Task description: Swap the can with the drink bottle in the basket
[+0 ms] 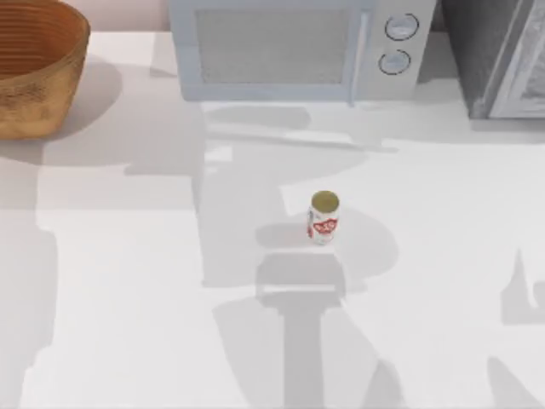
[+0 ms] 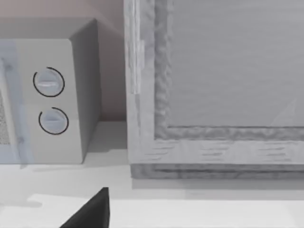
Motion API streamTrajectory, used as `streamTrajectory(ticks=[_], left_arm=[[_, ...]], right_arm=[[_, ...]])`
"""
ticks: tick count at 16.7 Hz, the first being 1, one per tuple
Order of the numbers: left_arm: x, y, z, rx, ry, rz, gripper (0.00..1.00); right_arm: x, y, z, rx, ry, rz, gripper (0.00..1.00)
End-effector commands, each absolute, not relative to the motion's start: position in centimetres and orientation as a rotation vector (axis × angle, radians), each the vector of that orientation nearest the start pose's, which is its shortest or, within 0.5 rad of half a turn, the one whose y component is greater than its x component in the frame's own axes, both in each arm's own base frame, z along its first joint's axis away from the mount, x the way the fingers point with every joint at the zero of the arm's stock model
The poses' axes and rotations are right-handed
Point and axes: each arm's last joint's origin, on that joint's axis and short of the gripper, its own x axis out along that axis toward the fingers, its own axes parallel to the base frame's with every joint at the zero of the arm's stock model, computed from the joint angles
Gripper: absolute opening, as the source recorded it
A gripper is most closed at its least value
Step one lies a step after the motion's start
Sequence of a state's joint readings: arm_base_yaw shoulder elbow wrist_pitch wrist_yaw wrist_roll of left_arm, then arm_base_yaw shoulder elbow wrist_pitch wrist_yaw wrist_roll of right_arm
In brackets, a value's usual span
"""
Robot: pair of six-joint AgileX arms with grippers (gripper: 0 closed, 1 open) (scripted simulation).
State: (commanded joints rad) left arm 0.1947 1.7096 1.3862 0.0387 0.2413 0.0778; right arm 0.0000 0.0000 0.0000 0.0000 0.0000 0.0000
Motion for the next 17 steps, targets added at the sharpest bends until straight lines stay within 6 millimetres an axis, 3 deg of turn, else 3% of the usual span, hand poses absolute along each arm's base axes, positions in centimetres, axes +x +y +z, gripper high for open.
streamTrajectory(ticks=[8,13,17], left_arm=[[40.5,7.7,31.3,0.013,0.266,-0.032,0.00],[44.1,7.8,28.0,0.012,0.268,-0.028,0.00],[44.8,7.8,27.2,0.011,0.271,-0.028,0.00]], right_arm=[[10.6,-0.1,16.0,0.000,0.000,0.000,1.00],[10.6,-0.1,16.0,0.000,0.000,0.000,1.00],[10.6,-0.1,16.0,0.000,0.000,0.000,1.00]])
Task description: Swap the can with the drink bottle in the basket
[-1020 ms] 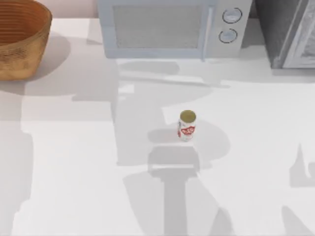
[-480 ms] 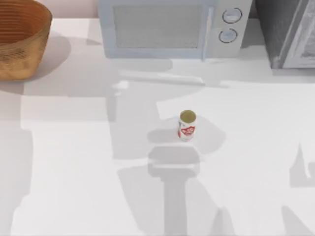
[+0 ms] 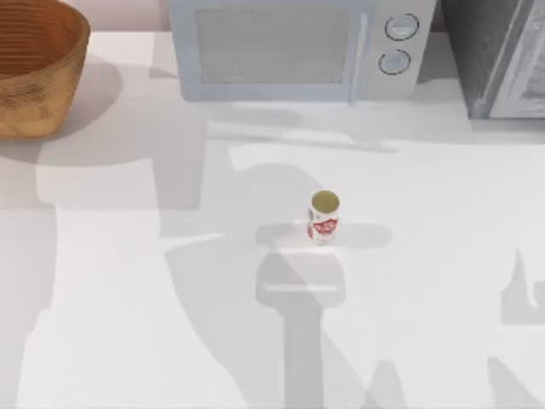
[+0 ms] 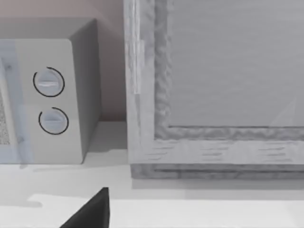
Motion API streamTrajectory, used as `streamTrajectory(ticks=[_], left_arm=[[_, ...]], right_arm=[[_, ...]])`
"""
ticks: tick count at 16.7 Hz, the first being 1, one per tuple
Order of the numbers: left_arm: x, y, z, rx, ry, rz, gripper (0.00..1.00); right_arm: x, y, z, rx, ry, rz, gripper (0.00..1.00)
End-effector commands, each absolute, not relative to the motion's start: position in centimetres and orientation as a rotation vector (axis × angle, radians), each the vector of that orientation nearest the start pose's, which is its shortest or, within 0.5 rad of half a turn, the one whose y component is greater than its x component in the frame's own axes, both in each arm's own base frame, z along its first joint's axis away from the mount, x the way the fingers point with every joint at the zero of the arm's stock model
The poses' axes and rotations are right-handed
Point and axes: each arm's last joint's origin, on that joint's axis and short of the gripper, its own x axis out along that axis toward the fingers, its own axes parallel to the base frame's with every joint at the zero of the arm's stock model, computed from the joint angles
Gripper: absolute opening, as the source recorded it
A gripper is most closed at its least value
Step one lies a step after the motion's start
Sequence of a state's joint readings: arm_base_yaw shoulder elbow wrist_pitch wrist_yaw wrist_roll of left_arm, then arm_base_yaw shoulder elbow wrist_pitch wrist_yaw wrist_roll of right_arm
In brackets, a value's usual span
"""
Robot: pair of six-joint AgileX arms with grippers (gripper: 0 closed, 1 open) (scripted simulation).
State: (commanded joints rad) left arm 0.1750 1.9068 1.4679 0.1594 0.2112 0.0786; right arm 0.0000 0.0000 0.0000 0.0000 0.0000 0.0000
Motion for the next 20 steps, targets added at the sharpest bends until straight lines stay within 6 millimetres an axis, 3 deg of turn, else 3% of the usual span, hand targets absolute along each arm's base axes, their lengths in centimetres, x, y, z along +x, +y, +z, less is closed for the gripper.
streamTrajectory(ticks=[1,14,20], left_arm=[[44.79,7.76,27.20,0.011,0.271,-0.028,0.00],[44.79,7.76,27.20,0.011,0.271,-0.028,0.98],[44.79,7.76,27.20,0.011,0.271,-0.028,1.00]], right_arm=[[10.57,-0.12,16.00,0.000,0.000,0.000,1.00],[10.57,-0.12,16.00,0.000,0.000,0.000,1.00],[10.57,-0.12,16.00,0.000,0.000,0.000,1.00]])
